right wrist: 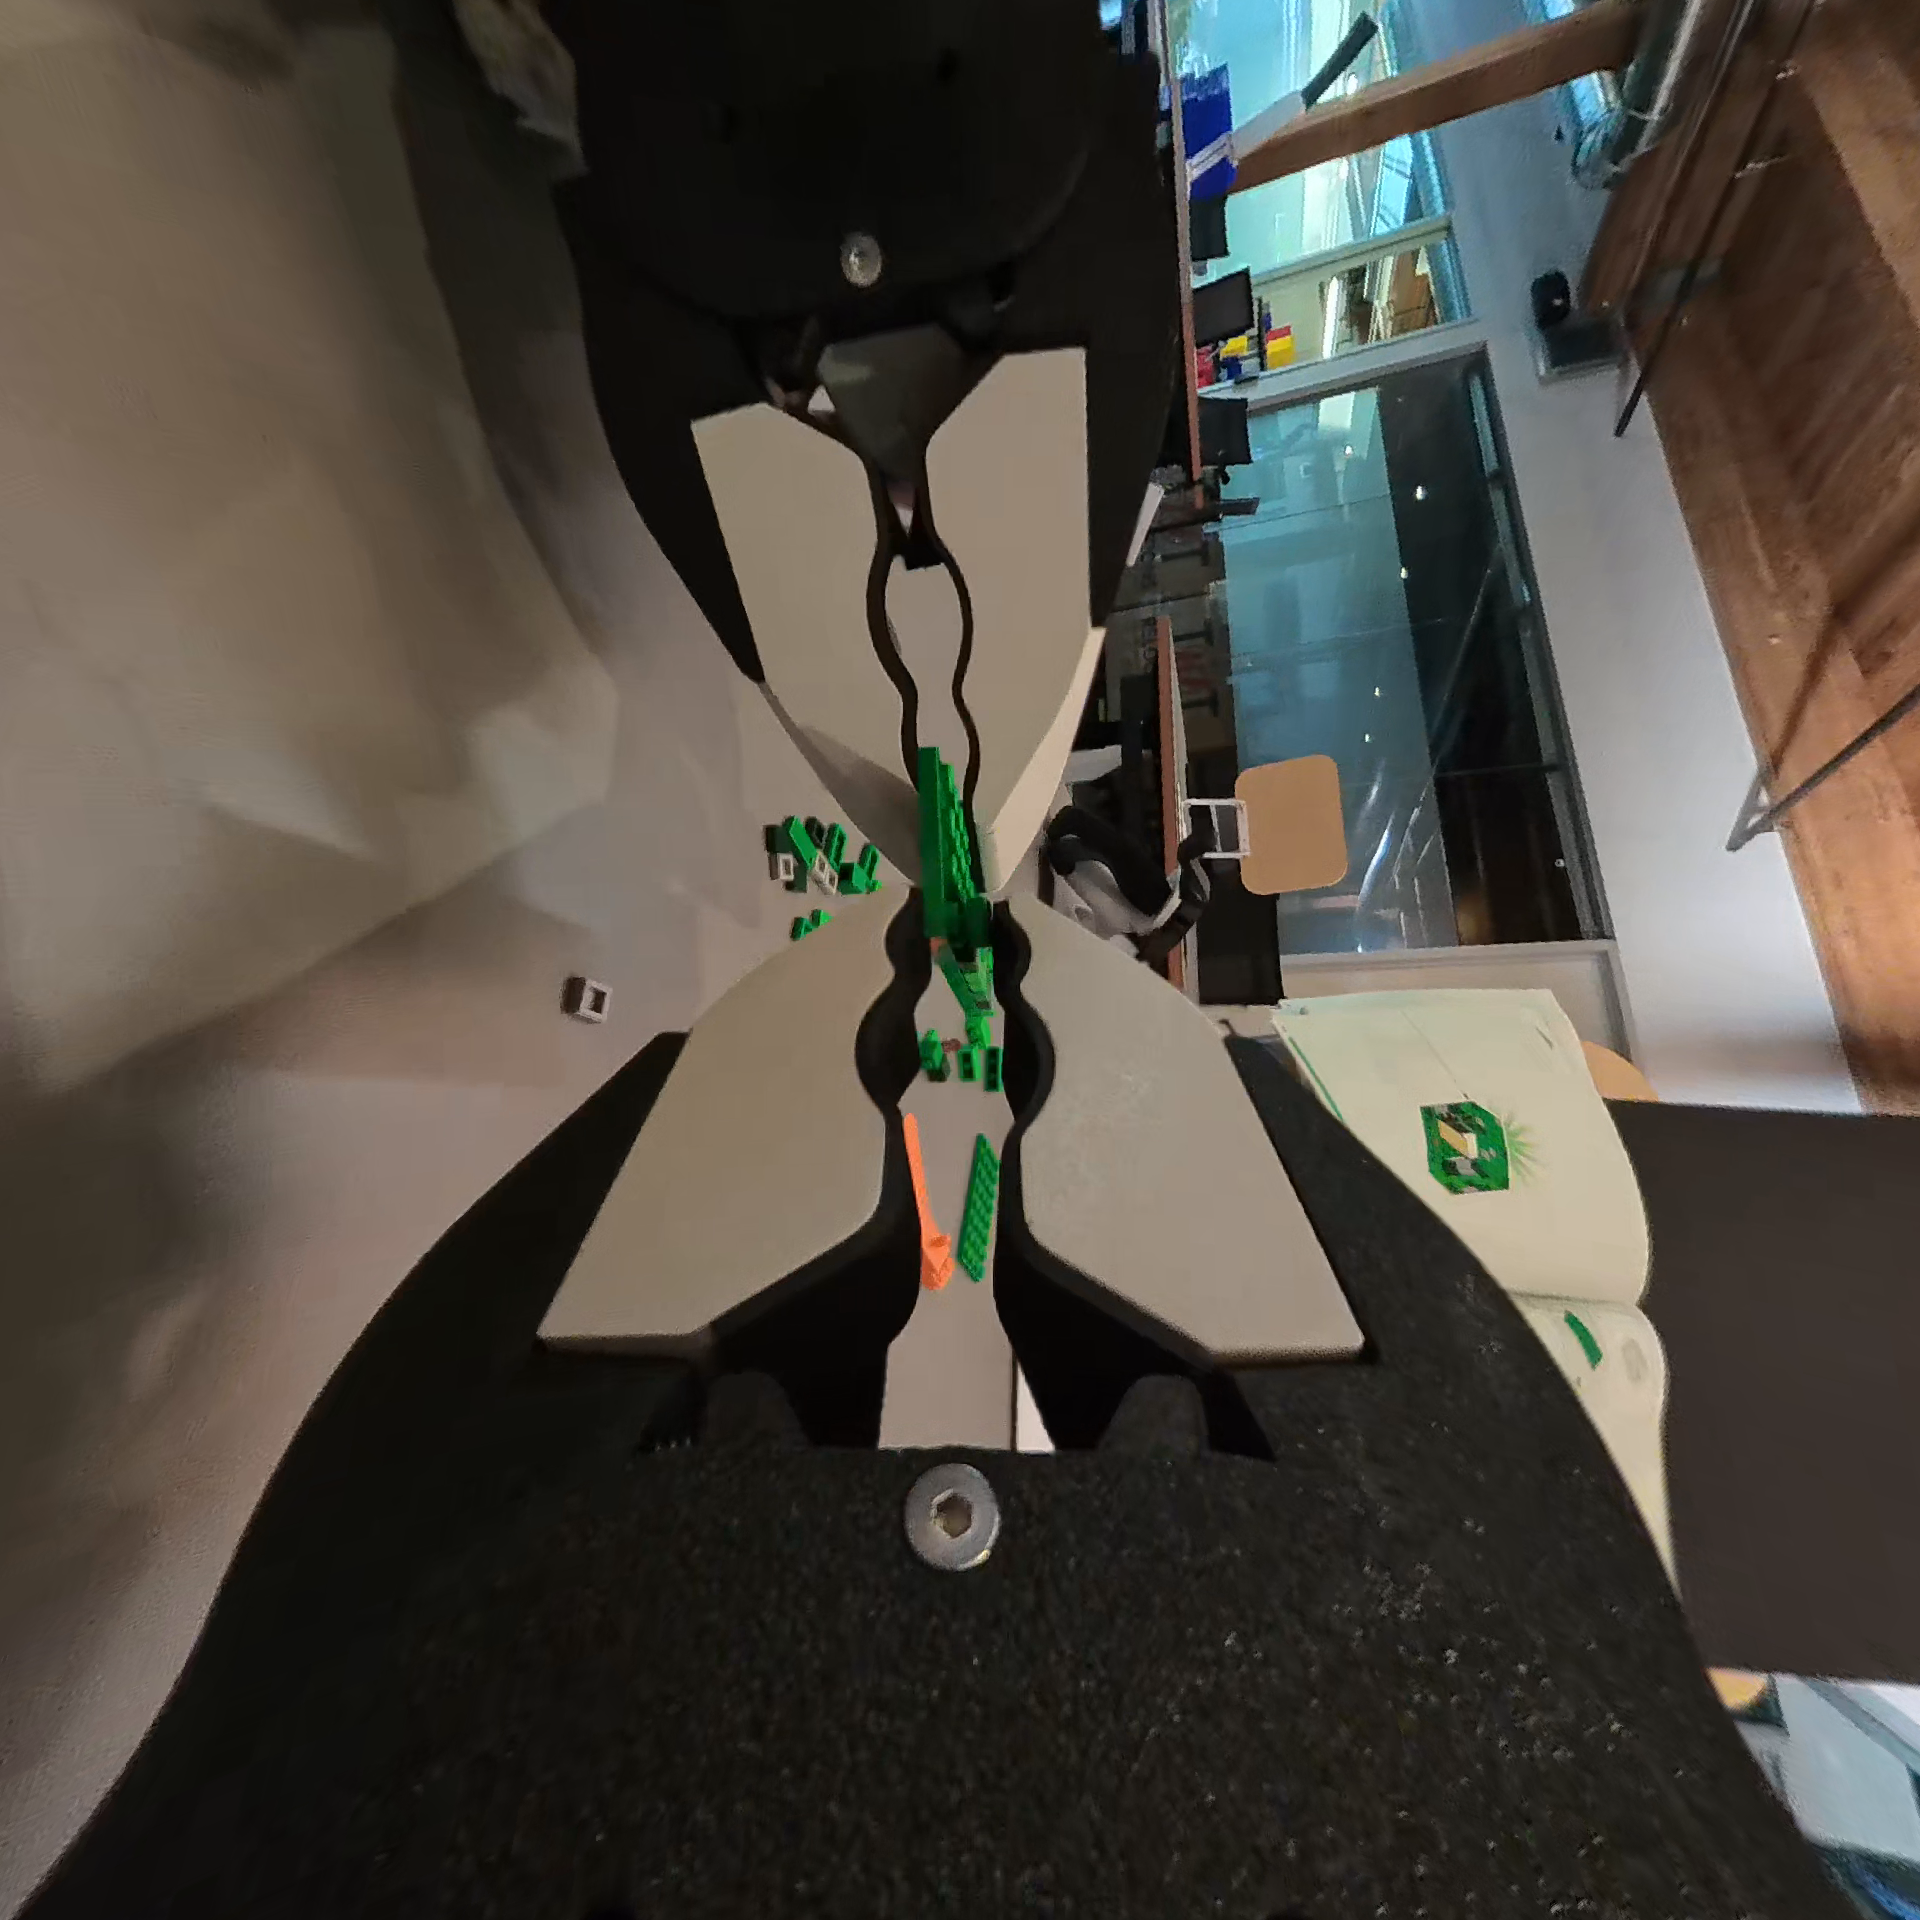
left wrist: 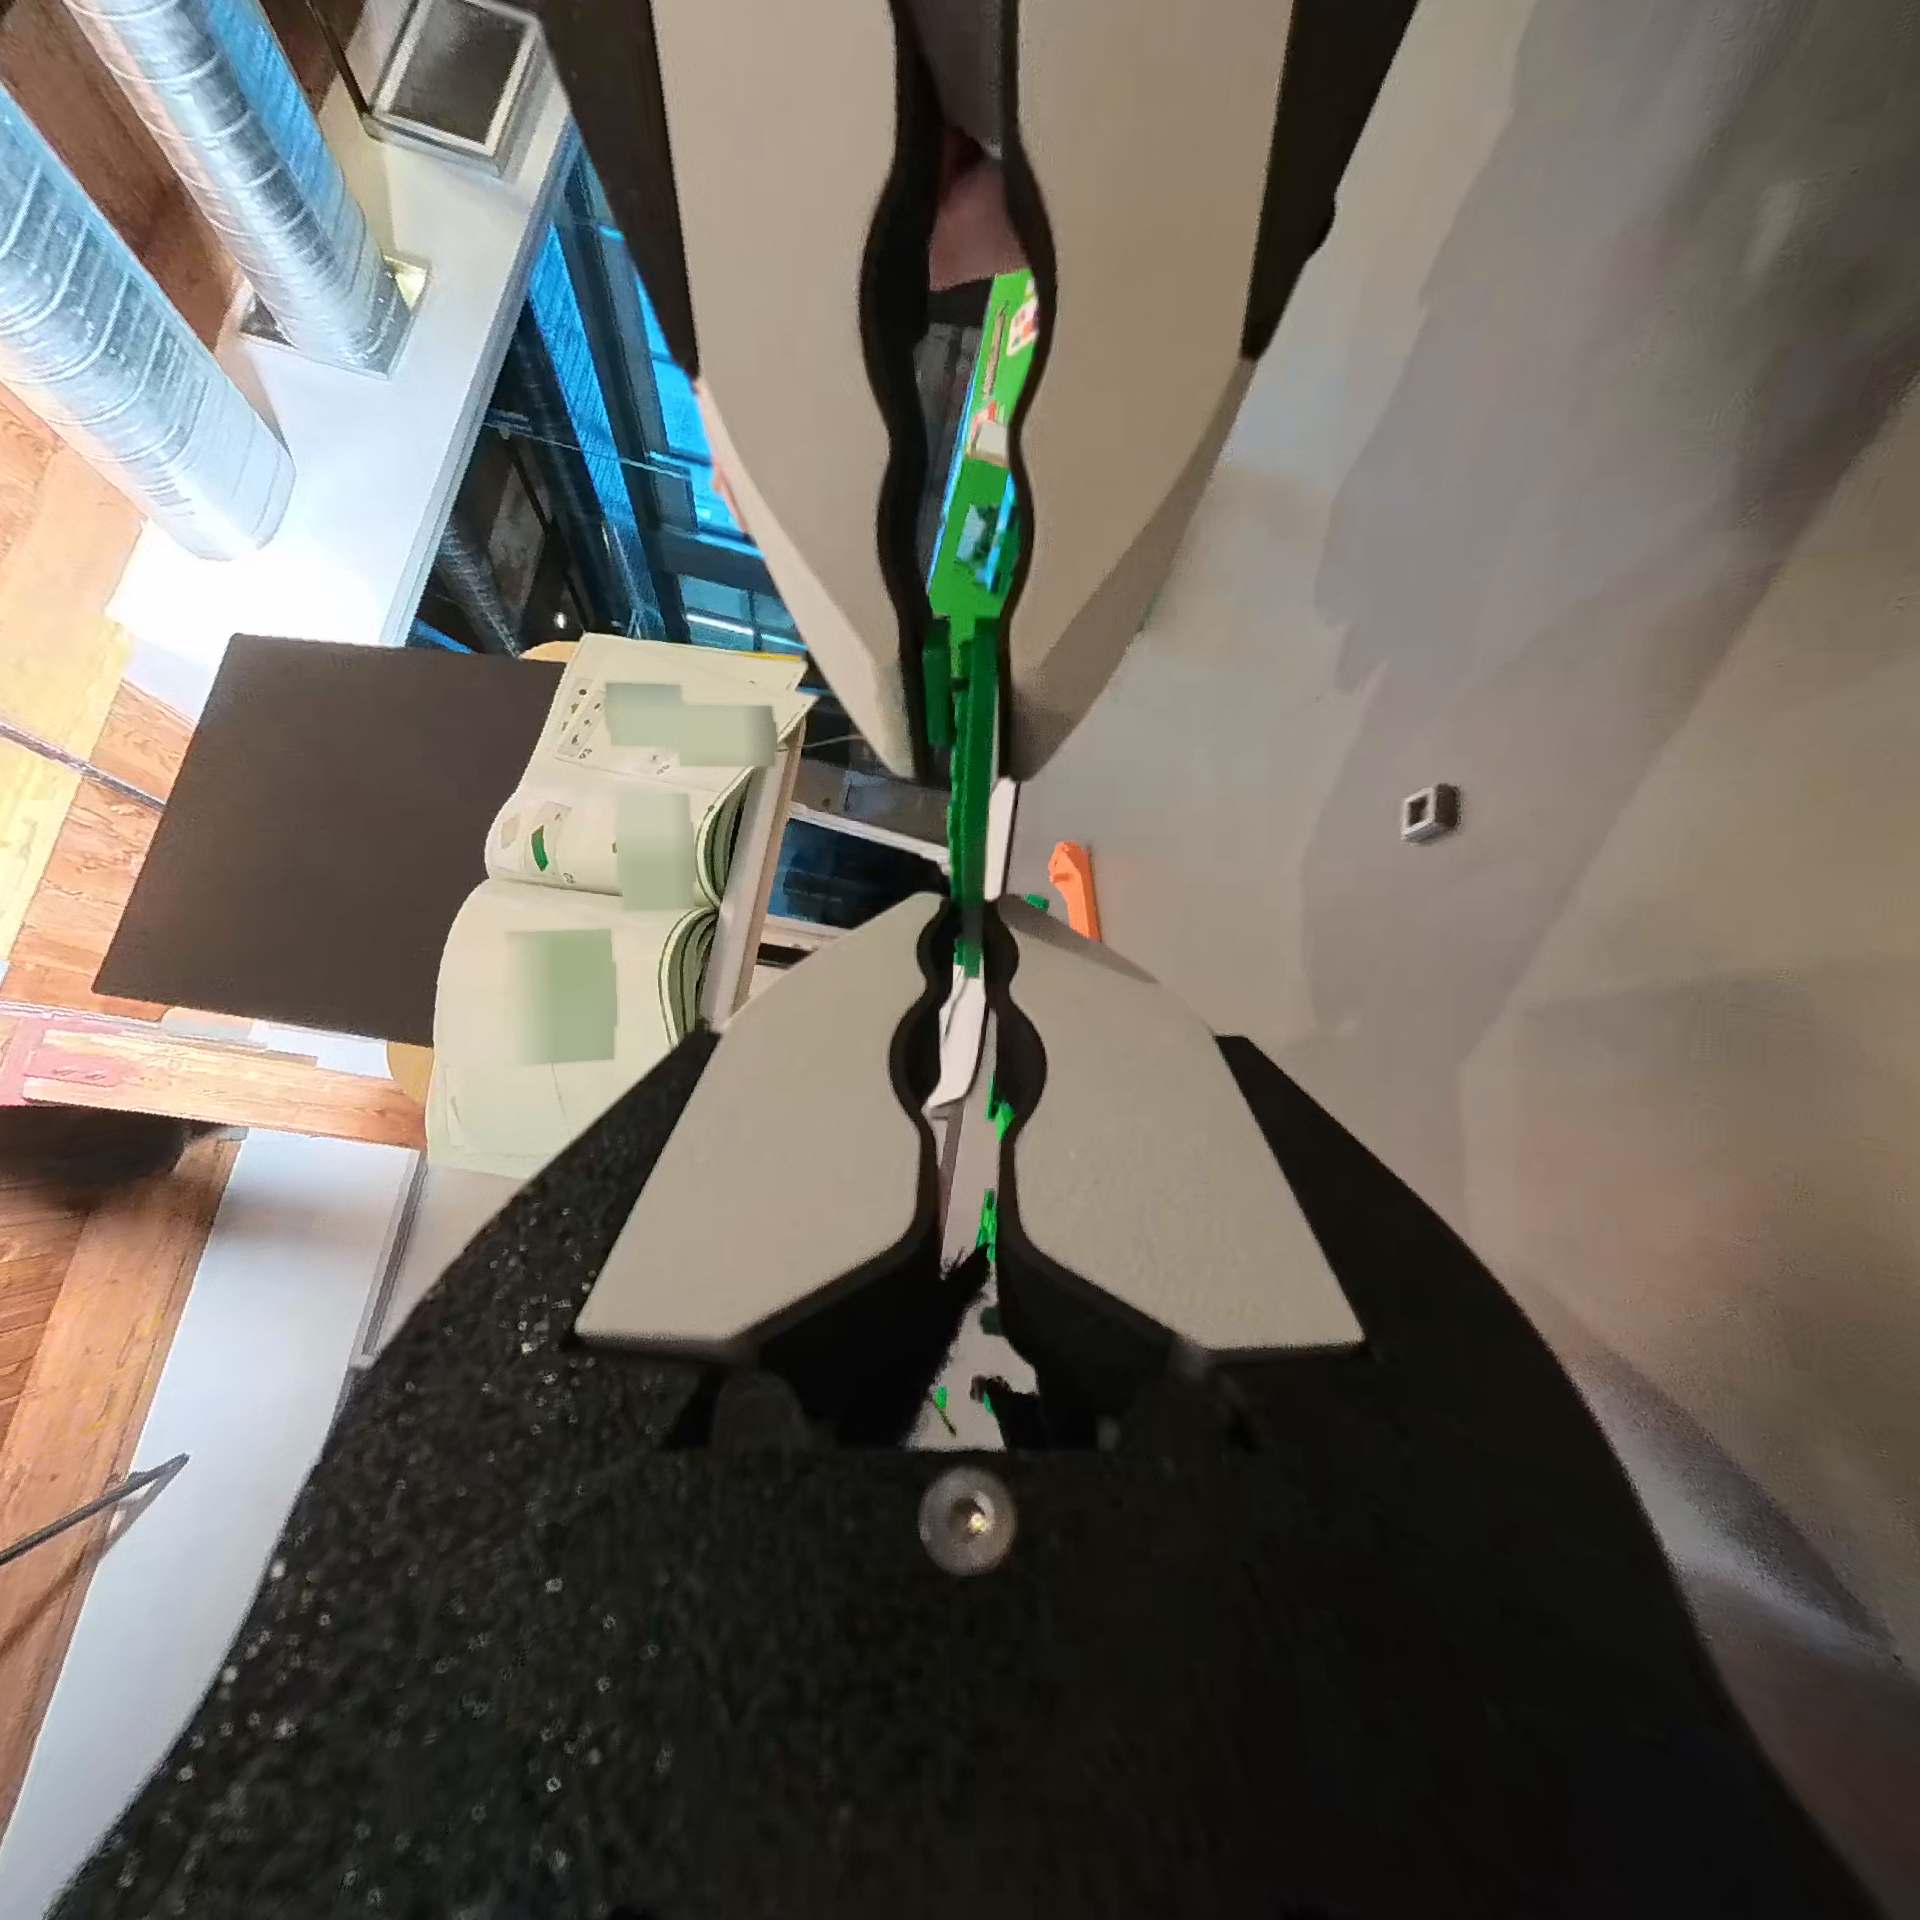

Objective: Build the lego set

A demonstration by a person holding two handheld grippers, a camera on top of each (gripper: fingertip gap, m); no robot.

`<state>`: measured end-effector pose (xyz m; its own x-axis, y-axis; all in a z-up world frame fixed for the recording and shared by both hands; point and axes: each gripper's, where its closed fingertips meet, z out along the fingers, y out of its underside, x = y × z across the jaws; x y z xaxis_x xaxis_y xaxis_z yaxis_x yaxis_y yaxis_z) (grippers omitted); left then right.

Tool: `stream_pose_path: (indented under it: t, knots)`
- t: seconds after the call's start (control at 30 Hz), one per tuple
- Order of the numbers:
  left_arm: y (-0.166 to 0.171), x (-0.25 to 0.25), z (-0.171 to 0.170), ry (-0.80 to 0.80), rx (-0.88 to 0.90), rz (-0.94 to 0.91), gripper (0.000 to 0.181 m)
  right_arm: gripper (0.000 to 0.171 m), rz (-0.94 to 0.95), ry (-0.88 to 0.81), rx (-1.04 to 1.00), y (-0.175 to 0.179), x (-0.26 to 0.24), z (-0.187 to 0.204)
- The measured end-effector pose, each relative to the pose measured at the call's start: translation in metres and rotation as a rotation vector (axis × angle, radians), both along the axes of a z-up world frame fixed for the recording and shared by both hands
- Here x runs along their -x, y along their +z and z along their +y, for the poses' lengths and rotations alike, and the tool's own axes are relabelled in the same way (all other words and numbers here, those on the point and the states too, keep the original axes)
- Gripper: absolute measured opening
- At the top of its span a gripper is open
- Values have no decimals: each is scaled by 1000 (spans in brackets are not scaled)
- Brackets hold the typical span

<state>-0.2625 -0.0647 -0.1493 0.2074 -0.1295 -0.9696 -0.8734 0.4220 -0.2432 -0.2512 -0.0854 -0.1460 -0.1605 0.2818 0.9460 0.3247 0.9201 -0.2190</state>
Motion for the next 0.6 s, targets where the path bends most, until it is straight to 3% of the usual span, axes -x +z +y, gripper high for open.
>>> stream_pose_path:
  t: [0.4,0.6]
  knots:
    - [-9,10,13,161,95,-10,4,8,-26,-193,-66,-7,5,16]
    - [-8,13,14,167,90,-10,4,8,-15,-192,-115,-6,7,18]
